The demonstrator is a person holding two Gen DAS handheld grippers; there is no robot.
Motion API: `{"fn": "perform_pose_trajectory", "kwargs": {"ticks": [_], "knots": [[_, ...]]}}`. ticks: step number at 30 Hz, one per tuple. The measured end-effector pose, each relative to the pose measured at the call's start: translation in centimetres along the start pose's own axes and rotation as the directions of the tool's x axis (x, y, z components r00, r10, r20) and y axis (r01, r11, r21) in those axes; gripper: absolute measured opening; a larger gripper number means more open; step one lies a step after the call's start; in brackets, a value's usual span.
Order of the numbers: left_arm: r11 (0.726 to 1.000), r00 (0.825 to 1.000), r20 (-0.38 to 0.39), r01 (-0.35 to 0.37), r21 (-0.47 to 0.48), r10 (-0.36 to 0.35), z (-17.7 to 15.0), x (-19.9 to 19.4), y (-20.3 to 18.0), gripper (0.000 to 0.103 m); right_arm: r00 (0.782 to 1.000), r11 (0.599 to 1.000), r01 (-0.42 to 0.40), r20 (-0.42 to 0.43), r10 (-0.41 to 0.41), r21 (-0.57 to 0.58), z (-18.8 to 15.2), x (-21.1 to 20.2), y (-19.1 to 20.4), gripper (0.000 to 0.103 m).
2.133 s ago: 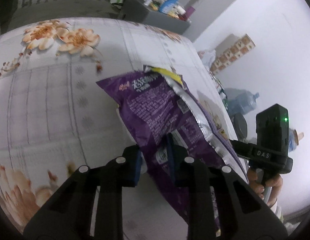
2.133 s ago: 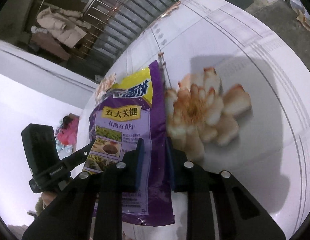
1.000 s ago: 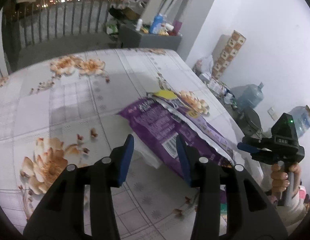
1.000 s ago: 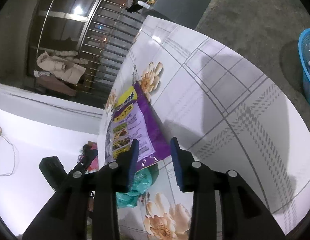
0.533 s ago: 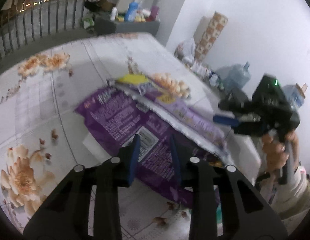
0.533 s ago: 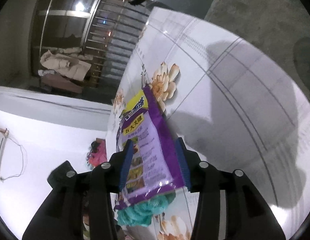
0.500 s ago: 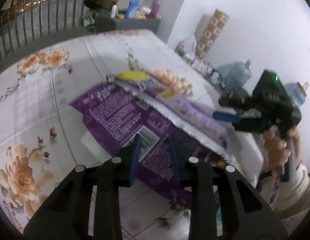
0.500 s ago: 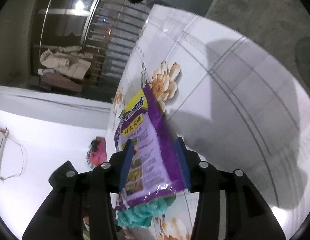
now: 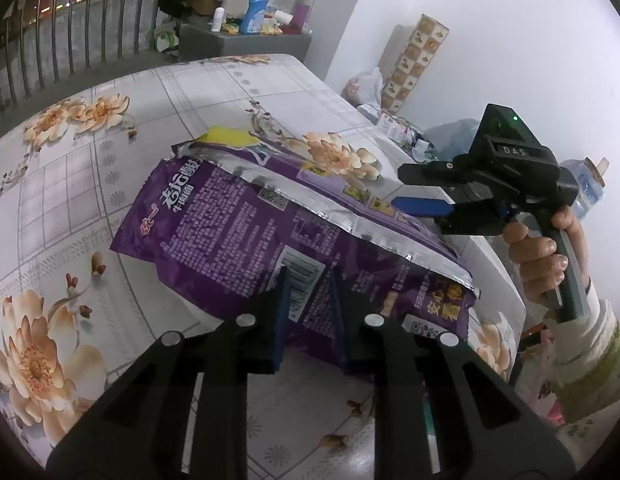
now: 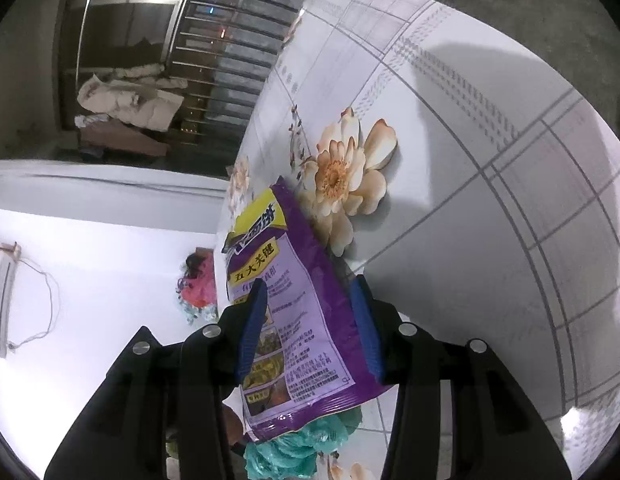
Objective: Collect trash
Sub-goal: 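Lift the purple bag with the right gripper while the left lifts the white tissue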
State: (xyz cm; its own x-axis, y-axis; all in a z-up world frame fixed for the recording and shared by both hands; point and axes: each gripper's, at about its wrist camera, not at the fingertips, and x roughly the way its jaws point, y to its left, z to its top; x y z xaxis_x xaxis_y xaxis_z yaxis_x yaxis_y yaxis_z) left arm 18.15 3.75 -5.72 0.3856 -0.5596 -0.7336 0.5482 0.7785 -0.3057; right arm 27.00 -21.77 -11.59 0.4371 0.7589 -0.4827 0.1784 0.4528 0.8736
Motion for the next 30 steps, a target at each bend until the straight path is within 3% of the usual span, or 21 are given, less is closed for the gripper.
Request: {"fn": "perform_pose_trajectory", "kwargs": {"ticks": [3, 6, 11, 17, 19, 22, 24, 26, 28, 30], "knots": [[1.000, 1.000, 0.001, 0.003, -0.003, -0.003, -0.1, 0.0, 0.1, 0.017, 1.000, 1.000, -0.013, -0.023, 0.013, -0.017, -0.1, 0.1, 0.4, 0.045], [1.000, 1.000, 0.001, 0.006, -0.004, -0.006, -0.1, 0.1, 0.1, 0.017, 0.999, 0.998, -0.025, -0.039, 0.023, -0.061, -0.7, -0.2, 0.9, 0.053], [1.000, 1.000, 0.001, 0.013, -0.011, -0.013, -0.1, 0.2, 0.0, 0.017, 0.997, 0.985, 0.022, -0.063, -0.034, -0.174, -2.0, -0.2, 3.0, 0.060], [0.999, 1.000, 0.008, 0.018, -0.030, -0.018, 0.0, 0.1, 0.2, 0.016, 0.994, 0.961, 0.041, -0.083, -0.066, -0.274, -3.1, 0.0, 5.5, 0.061], [0.999, 1.000, 0.010, 0.020, -0.032, -0.019, 0.0, 0.2, 0.1, 0.016, 0.996, 0.961, 0.011, -0.087, -0.036, -0.278, -3.2, -0.2, 6.0, 0.061], [0.999, 1.000, 0.013, 0.022, -0.031, -0.022, -0.1, 0.2, 0.2, 0.015, 0.993, 0.966, -0.106, -0.083, 0.088, -0.238, -2.9, -0.8, 5.9, 0.060], [0.999, 0.999, 0.005, 0.033, -0.033, -0.033, -0.2, 0.4, 0.2, 0.015, 0.968, 0.952, -0.249, -0.089, 0.236, -0.180, -2.6, -1.3, 5.4, 0.060], [0.998, 0.999, -0.022, 0.039, -0.039, -0.040, -0.5, 0.9, 0.1, 0.015, 0.937, 0.928, -0.345, -0.107, 0.332, -0.138, -2.6, -1.0, 5.2, 0.060], [0.998, 0.999, -0.029, 0.044, -0.034, -0.045, -0.8, 1.4, -0.3, 0.015, 0.942, 0.936, -0.331, -0.107, 0.319, -0.117, -2.6, -0.4, 5.0, 0.060], [0.999, 0.999, -0.025, 0.038, -0.027, -0.038, -0.9, 1.5, -0.6, 0.015, 0.977, 0.968, -0.212, -0.063, 0.206, -0.137, -2.7, -0.4, 4.9, 0.060]]}}
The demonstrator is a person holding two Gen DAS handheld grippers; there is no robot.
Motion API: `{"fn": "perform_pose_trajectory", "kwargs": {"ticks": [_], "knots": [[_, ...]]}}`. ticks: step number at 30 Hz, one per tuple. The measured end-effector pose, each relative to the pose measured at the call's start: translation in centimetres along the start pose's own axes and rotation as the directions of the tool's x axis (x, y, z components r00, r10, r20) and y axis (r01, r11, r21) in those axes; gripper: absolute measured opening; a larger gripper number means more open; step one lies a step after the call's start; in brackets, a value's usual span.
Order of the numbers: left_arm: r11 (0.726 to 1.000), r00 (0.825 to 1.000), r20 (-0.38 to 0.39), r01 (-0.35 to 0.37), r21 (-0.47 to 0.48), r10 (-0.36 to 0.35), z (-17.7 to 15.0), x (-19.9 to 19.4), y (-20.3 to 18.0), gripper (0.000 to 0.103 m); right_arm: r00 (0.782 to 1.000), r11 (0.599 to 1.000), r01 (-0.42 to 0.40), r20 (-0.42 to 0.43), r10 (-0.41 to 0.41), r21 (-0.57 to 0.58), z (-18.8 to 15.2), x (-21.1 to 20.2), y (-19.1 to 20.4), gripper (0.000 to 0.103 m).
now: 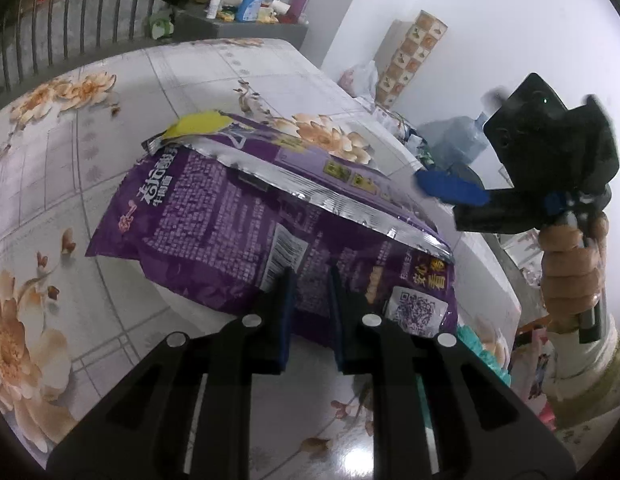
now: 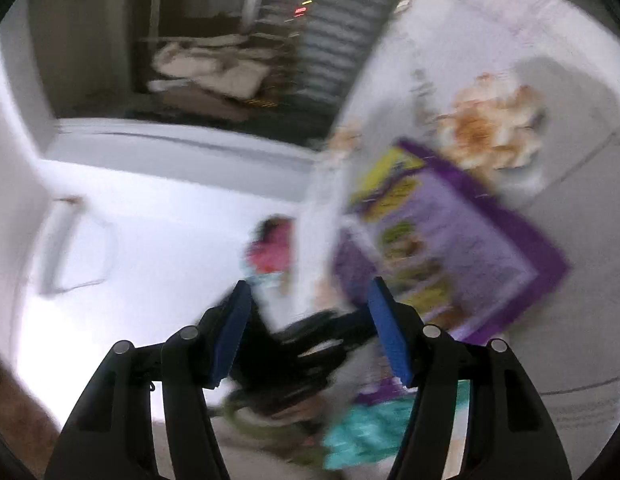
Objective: Collect trash
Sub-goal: 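Lift the purple bag with the right gripper while the left lifts the white tissue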
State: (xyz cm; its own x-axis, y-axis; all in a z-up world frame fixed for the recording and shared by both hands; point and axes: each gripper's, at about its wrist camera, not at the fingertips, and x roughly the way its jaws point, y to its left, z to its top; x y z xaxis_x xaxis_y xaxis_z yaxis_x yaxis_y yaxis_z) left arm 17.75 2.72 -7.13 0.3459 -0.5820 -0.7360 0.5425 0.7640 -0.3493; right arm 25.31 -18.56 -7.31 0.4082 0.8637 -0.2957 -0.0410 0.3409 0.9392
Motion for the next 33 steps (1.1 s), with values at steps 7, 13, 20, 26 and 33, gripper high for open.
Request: {"fn": "perform_pose_trajectory", "kwargs": {"ticks": [7, 13, 20, 26, 33], "knots": [[1.000, 1.000, 0.001, 0.011, -0.009, -0.011, 0.1, 0.1, 0.3, 0.015, 0.966, 0.944, 0.256, 0.080, -0.245, -0.210, -0.5, -0.4, 3.7, 0.060], [1.000, 0.999, 0.042, 0.017, -0.014, -0.016, 0.0, -0.9, 0.4, 0.015, 0.892, 0.805, 0.432, 0.059, -0.449, -0.405, -0.8, 2.2, 5.3, 0.060], [0.999, 0.991, 0.126, -0.034, -0.017, 0.036, 0.6, -3.4, 1.2, 0.015, 0.808, 0.698, 0.529, 0.035, -0.588, -0.482, -0.6, 4.8, 3.6, 0.051], [0.996, 0.987, 0.150, -0.055, -0.066, 0.064, 0.9, -4.2, 2.9, 0.015, 0.783, 0.649, 0.543, 0.042, -0.621, -0.533, -1.4, 5.4, 4.0, 0.032], [0.995, 0.984, 0.169, -0.048, -0.089, 0.062, 1.3, -4.5, 3.6, 0.015, 0.803, 0.674, 0.535, 0.058, -0.593, -0.509, -1.1, 4.8, 4.1, 0.018]]}}
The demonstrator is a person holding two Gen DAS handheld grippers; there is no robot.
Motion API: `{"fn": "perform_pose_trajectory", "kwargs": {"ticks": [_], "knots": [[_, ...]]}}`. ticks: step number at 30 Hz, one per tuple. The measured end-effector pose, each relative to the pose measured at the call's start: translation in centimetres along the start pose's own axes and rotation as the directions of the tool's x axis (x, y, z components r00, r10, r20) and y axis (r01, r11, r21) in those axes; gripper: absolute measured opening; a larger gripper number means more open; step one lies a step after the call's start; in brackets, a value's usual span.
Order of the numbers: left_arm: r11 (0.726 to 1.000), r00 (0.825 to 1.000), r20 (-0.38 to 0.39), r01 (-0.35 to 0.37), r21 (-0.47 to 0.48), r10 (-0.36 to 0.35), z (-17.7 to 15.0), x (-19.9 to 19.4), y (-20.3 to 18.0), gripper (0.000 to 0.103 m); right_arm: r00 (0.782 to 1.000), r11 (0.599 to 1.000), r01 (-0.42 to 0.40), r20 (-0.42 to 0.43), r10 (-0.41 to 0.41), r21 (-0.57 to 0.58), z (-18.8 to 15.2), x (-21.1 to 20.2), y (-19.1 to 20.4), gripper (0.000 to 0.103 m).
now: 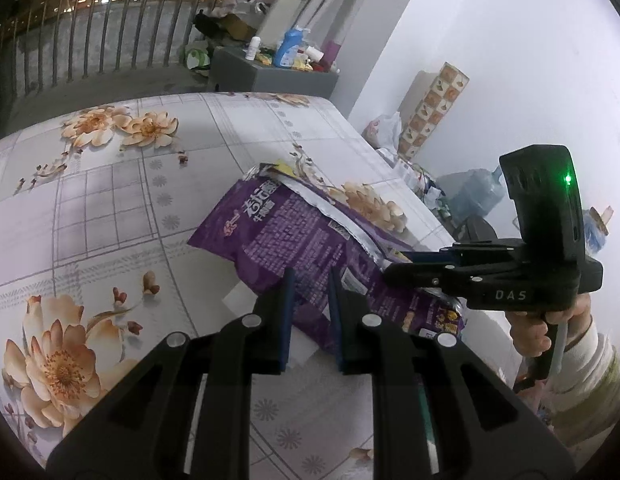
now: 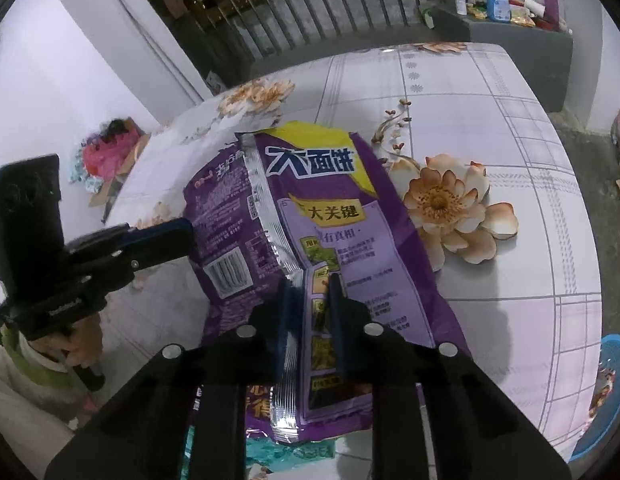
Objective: Collect trash
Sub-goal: 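Lift the purple bag with the right gripper while the left lifts the white tissue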
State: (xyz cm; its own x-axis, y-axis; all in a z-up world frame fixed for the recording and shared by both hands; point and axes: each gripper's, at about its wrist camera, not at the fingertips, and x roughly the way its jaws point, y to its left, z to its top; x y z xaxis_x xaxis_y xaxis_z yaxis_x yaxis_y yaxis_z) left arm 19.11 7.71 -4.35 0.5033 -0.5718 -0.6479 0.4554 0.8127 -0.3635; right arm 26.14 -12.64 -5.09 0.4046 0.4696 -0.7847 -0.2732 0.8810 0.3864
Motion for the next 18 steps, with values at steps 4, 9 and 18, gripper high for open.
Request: {"fn": "perform_pose_trajectory", "kwargs": {"ticks": [4, 9, 18], "knots": [[1.000, 1.000, 0.007, -0.002, -0.003, 0.002, 0.1, -0.3, 0.0, 0.015, 0.995, 0.995, -0.075, 0.069, 0.070, 0.061, 0.1, -1.6, -0.9, 0.016], [1.000, 1.000, 0.007, 0.000, -0.002, 0.000, 0.2, -0.3, 0.0, 0.015, 0.959, 0.936, -0.257, 0.183, 0.216, 0.241, -0.2, -3.4, -4.8, 0.016], [1.000, 1.000, -0.009, 0.007, 0.013, -0.007, 0.1, -0.3, -0.6, 0.015, 0.895, 0.815, -0.410, 0.354, 0.272, 0.409, -3.4, -6.8, -9.9, 0.014]]}}
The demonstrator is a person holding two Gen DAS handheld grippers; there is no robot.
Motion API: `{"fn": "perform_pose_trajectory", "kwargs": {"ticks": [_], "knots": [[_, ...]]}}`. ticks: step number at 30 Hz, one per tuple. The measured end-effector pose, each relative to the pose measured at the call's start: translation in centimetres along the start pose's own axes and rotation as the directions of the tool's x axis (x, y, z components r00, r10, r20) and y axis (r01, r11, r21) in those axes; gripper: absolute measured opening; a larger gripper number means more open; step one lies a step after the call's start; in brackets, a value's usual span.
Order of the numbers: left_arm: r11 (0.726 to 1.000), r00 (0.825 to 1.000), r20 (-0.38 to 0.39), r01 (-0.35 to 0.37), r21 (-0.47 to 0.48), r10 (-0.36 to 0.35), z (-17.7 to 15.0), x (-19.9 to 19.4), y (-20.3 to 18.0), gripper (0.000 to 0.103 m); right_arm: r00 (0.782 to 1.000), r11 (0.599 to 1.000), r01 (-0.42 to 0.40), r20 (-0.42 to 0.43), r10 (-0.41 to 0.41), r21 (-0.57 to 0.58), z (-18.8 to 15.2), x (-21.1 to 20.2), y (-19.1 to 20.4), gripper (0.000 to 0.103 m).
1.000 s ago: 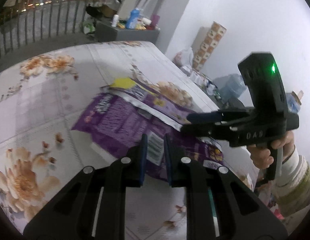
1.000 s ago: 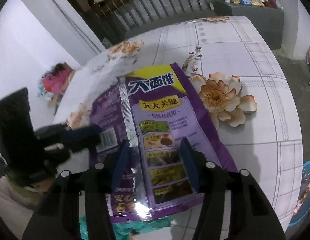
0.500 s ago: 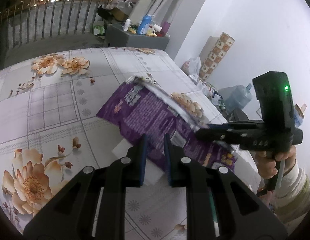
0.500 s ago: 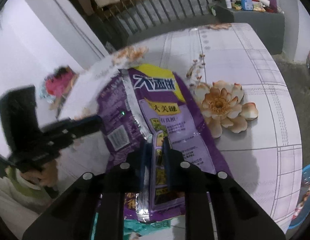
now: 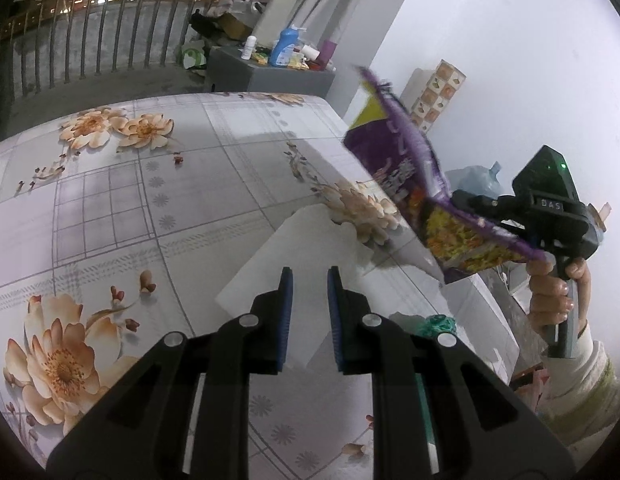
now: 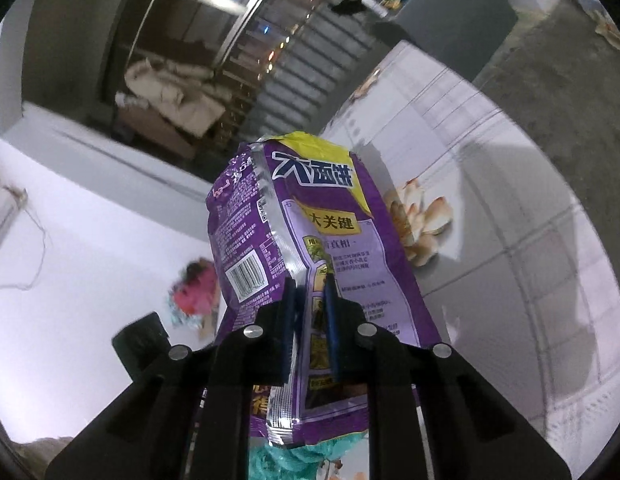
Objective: Collect trash
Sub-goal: 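Lift the purple bag with the right gripper while the left lifts the white tissue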
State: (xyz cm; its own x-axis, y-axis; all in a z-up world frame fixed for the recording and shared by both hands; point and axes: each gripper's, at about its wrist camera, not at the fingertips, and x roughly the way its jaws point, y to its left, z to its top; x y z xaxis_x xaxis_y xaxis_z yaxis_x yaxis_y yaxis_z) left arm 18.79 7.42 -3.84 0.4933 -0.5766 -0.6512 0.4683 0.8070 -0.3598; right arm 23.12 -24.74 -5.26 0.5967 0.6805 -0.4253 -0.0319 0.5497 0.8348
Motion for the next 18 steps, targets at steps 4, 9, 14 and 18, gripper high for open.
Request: {"fn": "perform_pose_trajectory", "kwargs": {"ticks": [4, 9, 14, 18], "knots": [[1.000, 1.000, -0.005, -0.003, 0.013, 0.003, 0.2, 0.3, -0.2, 0.016, 0.999, 0.999, -0.016, 0.049, 0.015, 0.030, -0.6, -2.0, -0.8, 0.013], [0.998, 1.000, -0.013, -0.021, 0.052, 0.022, 0.8, 1.0, -1.0, 0.038, 0.994, 0.995, -0.046, 0.102, 0.036, 0.088, -1.4, -3.7, -1.7, 0.012], [0.979, 0.991, -0.040, -0.124, 0.159, 0.132, 1.7, 3.1, -2.0, 0.048, 0.993, 0.990, -0.058, 0.111, 0.044, 0.125, -2.0, -3.6, -2.8, 0.012], [0.959, 0.977, -0.068, -0.184, 0.215, 0.203, 2.0, 5.4, -2.1, 0.047, 0.994, 0.988, -0.062, 0.102, 0.048, 0.139, -1.5, -2.6, -3.2, 0.012]]}}
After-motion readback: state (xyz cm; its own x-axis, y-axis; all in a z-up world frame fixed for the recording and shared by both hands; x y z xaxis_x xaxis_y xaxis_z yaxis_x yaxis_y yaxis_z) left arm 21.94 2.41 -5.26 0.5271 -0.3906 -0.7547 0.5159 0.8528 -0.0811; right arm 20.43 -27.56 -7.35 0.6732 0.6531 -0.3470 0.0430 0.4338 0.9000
